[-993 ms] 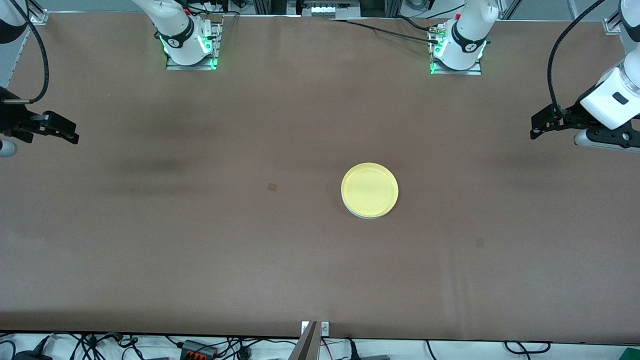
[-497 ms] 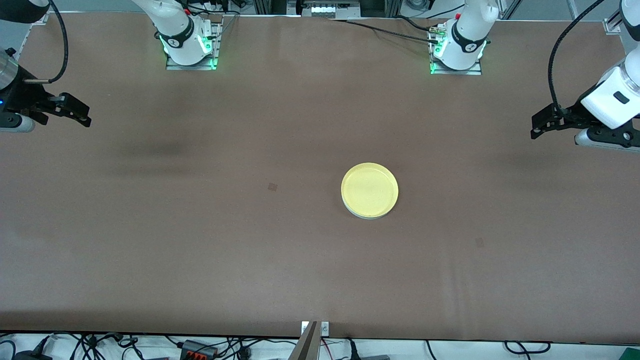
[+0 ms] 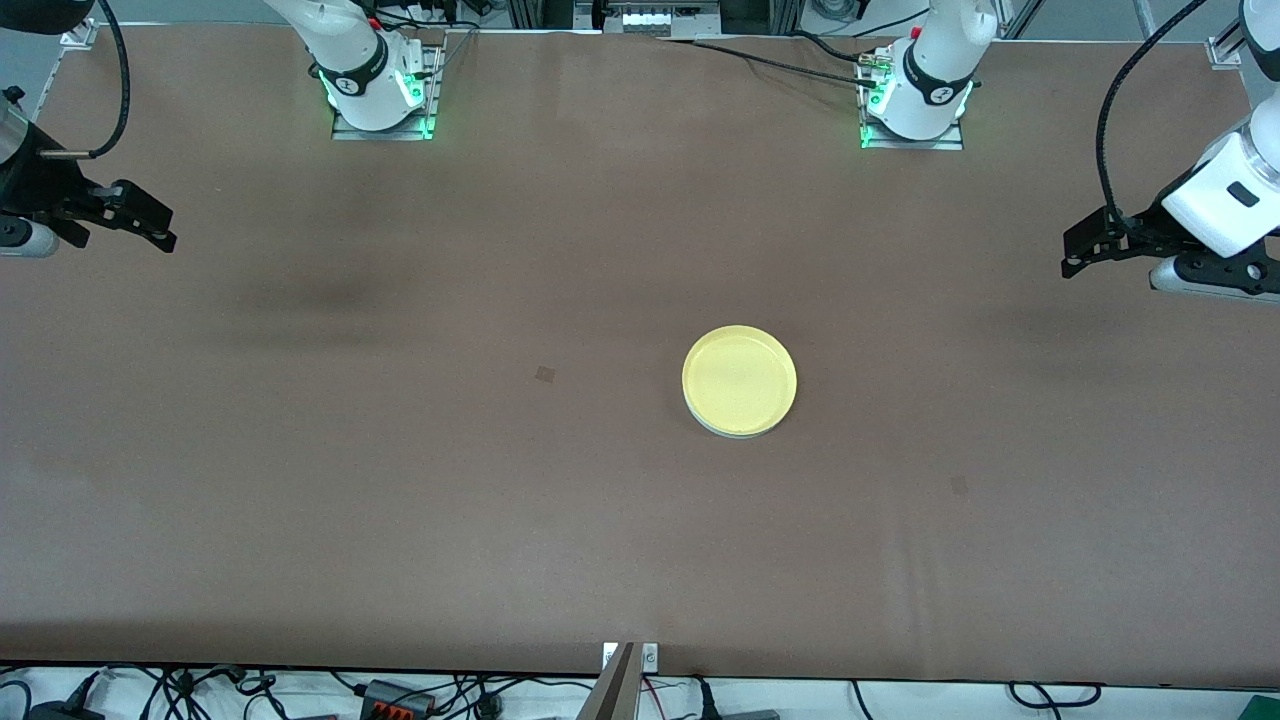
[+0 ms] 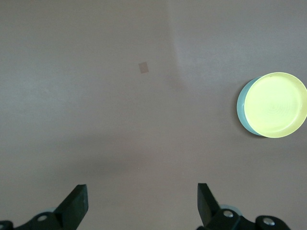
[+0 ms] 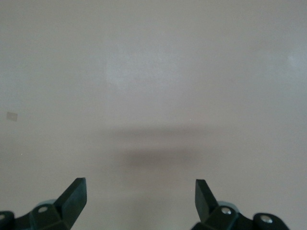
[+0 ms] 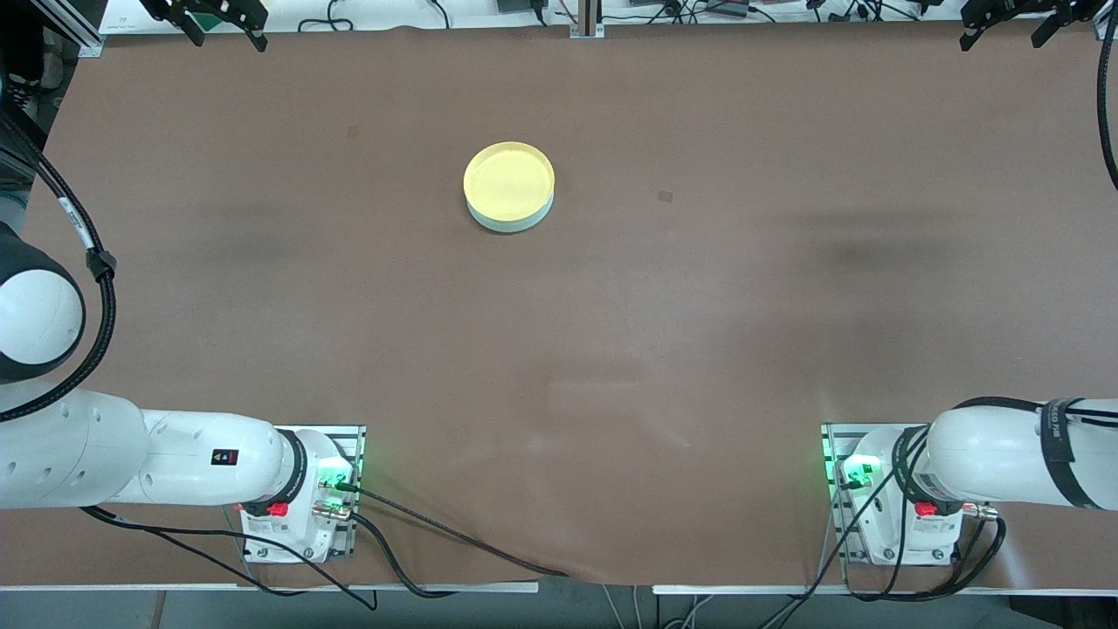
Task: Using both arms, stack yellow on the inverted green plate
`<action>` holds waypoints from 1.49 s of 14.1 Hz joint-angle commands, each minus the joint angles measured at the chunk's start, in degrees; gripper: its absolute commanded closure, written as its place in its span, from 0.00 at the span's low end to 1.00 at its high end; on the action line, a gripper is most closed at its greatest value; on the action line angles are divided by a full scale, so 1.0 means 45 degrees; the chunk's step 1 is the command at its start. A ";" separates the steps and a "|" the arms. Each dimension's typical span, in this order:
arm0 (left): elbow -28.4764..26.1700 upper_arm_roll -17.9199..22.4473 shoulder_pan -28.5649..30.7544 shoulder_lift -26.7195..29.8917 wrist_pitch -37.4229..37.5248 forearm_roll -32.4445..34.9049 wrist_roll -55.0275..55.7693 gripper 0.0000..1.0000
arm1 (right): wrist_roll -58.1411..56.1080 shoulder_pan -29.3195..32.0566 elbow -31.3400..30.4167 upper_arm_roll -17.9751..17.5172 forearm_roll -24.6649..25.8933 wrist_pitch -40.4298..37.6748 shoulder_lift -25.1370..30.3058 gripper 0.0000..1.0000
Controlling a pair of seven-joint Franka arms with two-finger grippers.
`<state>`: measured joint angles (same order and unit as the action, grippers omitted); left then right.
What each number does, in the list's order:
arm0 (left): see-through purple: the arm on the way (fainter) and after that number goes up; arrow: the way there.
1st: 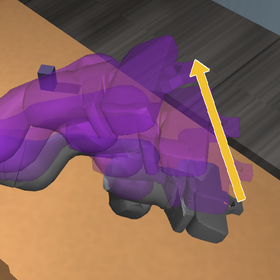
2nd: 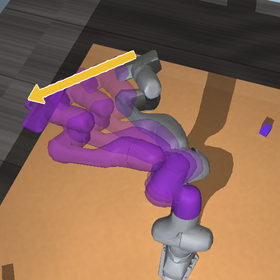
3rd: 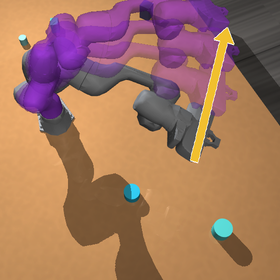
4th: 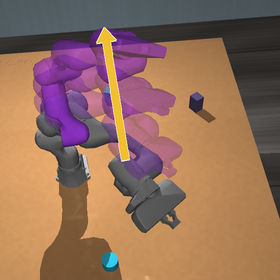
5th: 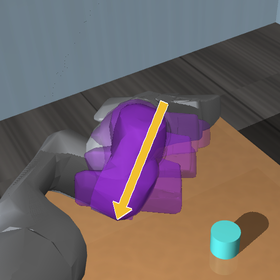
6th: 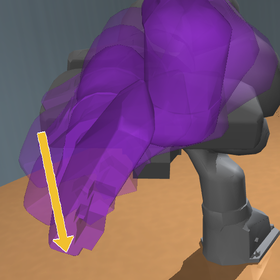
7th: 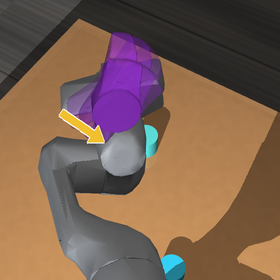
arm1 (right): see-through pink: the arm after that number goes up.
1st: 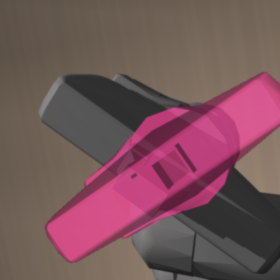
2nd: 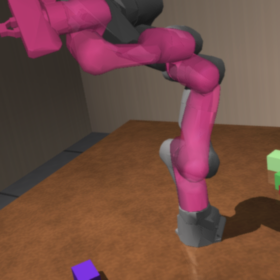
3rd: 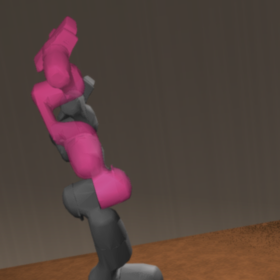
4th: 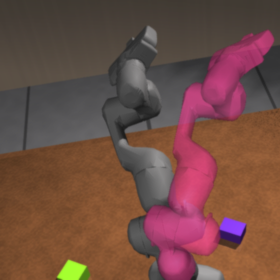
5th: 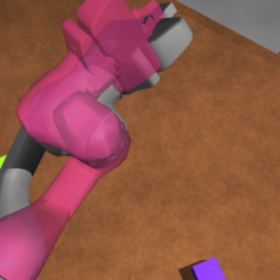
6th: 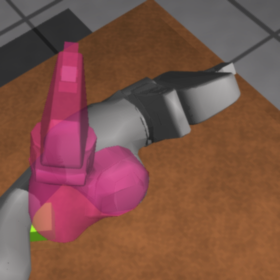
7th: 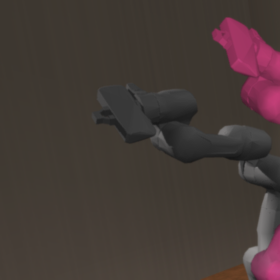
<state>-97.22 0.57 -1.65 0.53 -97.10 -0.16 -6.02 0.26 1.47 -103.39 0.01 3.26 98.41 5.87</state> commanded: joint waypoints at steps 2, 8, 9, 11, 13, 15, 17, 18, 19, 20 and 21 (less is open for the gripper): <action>0.0160 -0.0008 -0.0023 0.0117 0.0269 -0.0083 -0.0030 0.00 | -0.0001 0.0180 0.0125 -0.0178 -0.0022 -0.0562 0.0102 0.00; 0.0160 -0.0008 -0.0023 0.0117 0.0269 -0.0083 -0.0010 0.00 | -0.0078 0.0219 0.0086 -0.0158 -0.0022 -0.0464 0.0082 0.00; 0.0179 -0.0008 -0.0023 0.0117 0.0269 -0.0063 -0.0029 0.00 | -0.0078 0.0219 0.0066 -0.0158 -0.0022 -0.0483 0.0063 0.00; 0.0179 -0.0008 -0.0023 0.0117 0.0269 -0.0083 -0.0030 0.00 | -0.0078 0.0219 0.0047 -0.0158 -0.0022 -0.0483 0.0043 0.00; 0.0179 -0.0008 -0.0023 0.0117 0.0269 -0.0083 -0.0029 0.00 | -0.0117 0.0219 0.0066 -0.0158 -0.0002 -0.0483 0.0043 0.00; 0.0179 -0.0008 -0.0023 0.0117 0.0269 -0.0083 -0.0030 0.00 | -0.0117 0.0200 0.0047 -0.0158 -0.0002 -0.0581 0.0043 0.00; 0.0179 -0.0008 -0.0023 0.0117 0.0269 -0.0083 -0.0030 0.00 | -0.0117 0.0200 0.0066 -0.0177 -0.0002 -0.0601 0.0082 0.00; 0.0179 -0.0008 -0.0023 0.0117 0.0269 -0.0083 -0.0010 0.00 | -0.0117 0.0200 0.0085 -0.0158 -0.0002 -0.0581 0.0082 0.00; 0.0179 -0.0008 -0.0023 0.0117 0.0269 -0.0083 -0.0010 0.00 | -0.0117 0.0219 0.0086 -0.0158 -0.0002 -0.0619 0.0082 0.00; 0.0179 -0.0008 -0.0023 0.0117 0.0269 -0.0083 -0.0010 0.00 | -0.0137 0.0219 0.0086 -0.0158 -0.0002 -0.0620 0.0102 0.00; 0.0179 -0.0008 -0.0023 0.0117 0.0269 -0.0083 -0.0010 0.00 | -0.0156 0.0219 0.0086 -0.0158 -0.0002 -0.0620 0.0102 0.00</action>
<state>-97.16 0.57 -1.66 0.53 -97.10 -0.16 -6.02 0.21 1.48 -103.34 0.01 3.26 96.52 5.77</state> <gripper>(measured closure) 0.000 0.000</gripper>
